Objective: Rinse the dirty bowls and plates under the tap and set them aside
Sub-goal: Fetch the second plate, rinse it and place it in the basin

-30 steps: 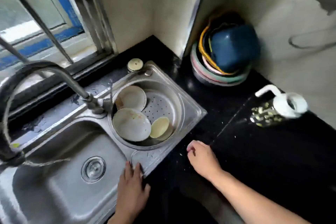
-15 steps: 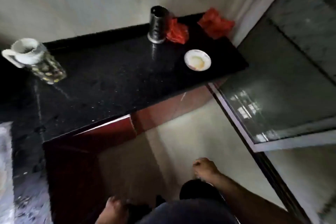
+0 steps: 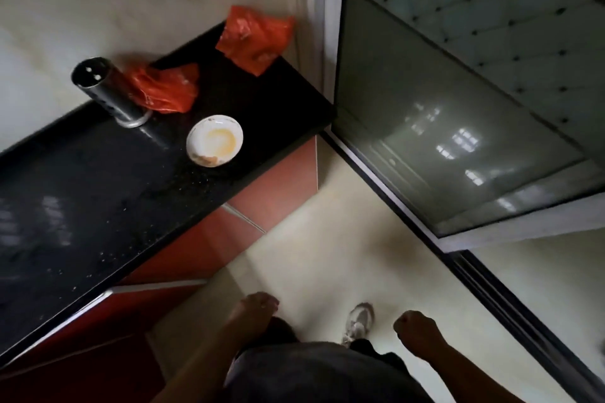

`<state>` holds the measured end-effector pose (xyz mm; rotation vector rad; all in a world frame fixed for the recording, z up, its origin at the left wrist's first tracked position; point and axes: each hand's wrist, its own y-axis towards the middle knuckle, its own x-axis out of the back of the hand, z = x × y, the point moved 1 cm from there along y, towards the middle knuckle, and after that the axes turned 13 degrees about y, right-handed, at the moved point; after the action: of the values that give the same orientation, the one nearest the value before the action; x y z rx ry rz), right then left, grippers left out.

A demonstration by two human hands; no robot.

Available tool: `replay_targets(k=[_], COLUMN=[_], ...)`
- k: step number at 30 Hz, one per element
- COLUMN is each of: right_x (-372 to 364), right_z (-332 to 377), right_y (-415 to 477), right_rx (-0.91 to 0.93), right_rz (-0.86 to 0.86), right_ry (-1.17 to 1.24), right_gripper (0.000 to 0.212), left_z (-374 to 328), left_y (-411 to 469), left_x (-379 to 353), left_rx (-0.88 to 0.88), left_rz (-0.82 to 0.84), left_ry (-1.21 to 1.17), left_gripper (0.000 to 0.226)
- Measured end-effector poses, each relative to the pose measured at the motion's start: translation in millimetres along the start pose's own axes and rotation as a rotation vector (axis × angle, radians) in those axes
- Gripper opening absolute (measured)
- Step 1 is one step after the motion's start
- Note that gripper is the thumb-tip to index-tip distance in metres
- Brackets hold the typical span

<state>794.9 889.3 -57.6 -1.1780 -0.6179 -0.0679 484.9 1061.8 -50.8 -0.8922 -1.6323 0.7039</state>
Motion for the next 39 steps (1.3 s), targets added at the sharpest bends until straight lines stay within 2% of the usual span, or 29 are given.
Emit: replay_targets(k=[2, 5, 7, 11, 14, 19, 21, 24, 28, 33, 39], right_x=[33, 71, 94, 128, 154, 156, 147, 132, 112, 91, 27], right_z=[32, 99, 168, 292, 389, 509, 542, 578, 600, 595, 549], right_y=[23, 56, 89, 118, 138, 155, 160, 168, 175, 160, 93], right_rx=[0.028, 0.116, 0.241, 0.440, 0.531, 0.500, 0.455, 0.422, 0.548, 0.833, 1.032], right_rz=[0.039, 0.106, 0.143, 0.181, 0.223, 0.393, 0.459, 0.500, 0.465, 0.451, 0.636], right_ry=[0.031, 0.046, -0.020, 0.032, 0.146, 0.032, -0.006, -0.018, -0.196, -0.438, -0.626], right_gripper=[0.018, 0.027, 0.025, 0.017, 0.017, 0.018, 0.038, 0.048, 0.032, 0.005, 0.009], left_z=[-19, -32, -31, -41, -49, -47, -52, -59, -77, -107, -117], left_y=[4, 13, 30, 64, 98, 140, 149, 159, 153, 120, 33], left_x=[24, 60, 85, 138, 187, 236, 249, 262, 257, 214, 135], left_rx=[0.017, 0.063, 0.139, 0.164, 0.188, 0.504, 0.576, 0.654, 0.758, 0.711, 0.869], left_rz=[-0.072, -0.150, -0.214, -0.447, -0.498, -0.636, -0.633, -0.665, -0.699, -0.781, -0.974], left_ry=[-0.036, -0.194, -0.446, -0.895, -1.107, -1.274, -1.296, -1.247, -1.220, -1.567, -1.773], left_gripper=[0.025, 0.024, 0.025, 0.023, 0.024, 0.023, 0.028, 0.039, 0.025, 0.011, 0.007])
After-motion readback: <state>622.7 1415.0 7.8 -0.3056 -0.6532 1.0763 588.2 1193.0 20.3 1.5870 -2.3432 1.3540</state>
